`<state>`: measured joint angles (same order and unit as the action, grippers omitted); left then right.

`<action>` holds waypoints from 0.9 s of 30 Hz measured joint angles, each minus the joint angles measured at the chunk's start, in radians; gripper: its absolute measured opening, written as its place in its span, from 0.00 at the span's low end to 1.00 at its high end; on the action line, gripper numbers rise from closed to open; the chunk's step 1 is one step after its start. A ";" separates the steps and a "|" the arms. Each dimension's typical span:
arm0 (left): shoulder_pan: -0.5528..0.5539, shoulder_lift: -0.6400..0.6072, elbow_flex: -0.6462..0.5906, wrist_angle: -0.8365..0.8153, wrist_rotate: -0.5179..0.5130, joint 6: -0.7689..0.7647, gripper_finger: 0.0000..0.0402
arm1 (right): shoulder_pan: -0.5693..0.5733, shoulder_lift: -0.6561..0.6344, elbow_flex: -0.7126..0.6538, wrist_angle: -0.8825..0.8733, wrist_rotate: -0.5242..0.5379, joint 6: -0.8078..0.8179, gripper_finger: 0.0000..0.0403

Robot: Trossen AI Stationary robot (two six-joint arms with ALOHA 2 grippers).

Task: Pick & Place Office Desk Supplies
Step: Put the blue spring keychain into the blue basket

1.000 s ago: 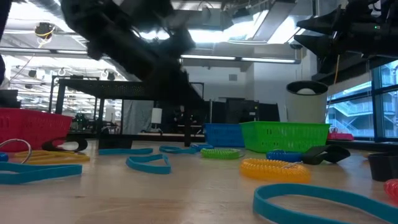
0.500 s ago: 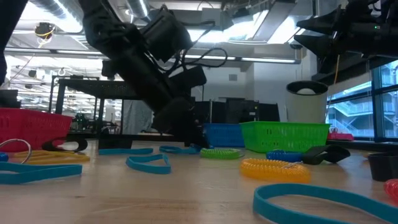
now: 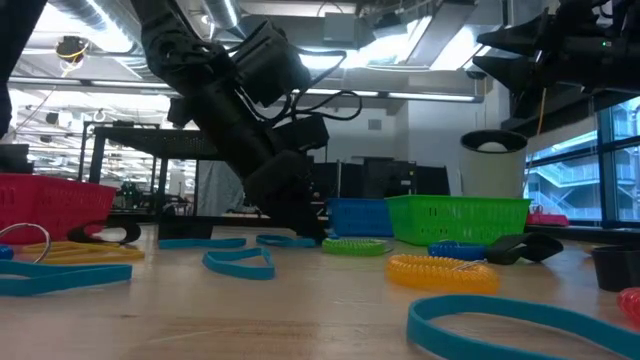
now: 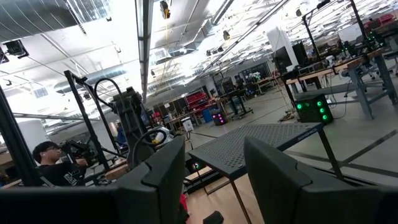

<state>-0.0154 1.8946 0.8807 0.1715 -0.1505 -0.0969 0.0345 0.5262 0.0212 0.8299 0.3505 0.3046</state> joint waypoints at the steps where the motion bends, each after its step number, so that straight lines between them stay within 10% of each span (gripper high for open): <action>1: 0.000 0.000 0.000 0.001 0.000 0.009 0.16 | 0.000 0.000 0.000 0.000 0.000 0.000 0.41; 6: 0.000 0.001 -0.002 0.016 0.004 0.040 0.03 | 0.000 0.000 0.000 0.000 0.000 -0.001 0.41; 27: -0.041 -0.114 -0.004 0.504 0.196 0.058 0.04 | 0.000 0.000 0.000 0.000 0.001 -0.002 0.41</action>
<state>-0.0561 1.7808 0.8764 0.6756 0.0453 -0.0387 0.0343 0.5262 0.0212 0.8295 0.3511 0.3025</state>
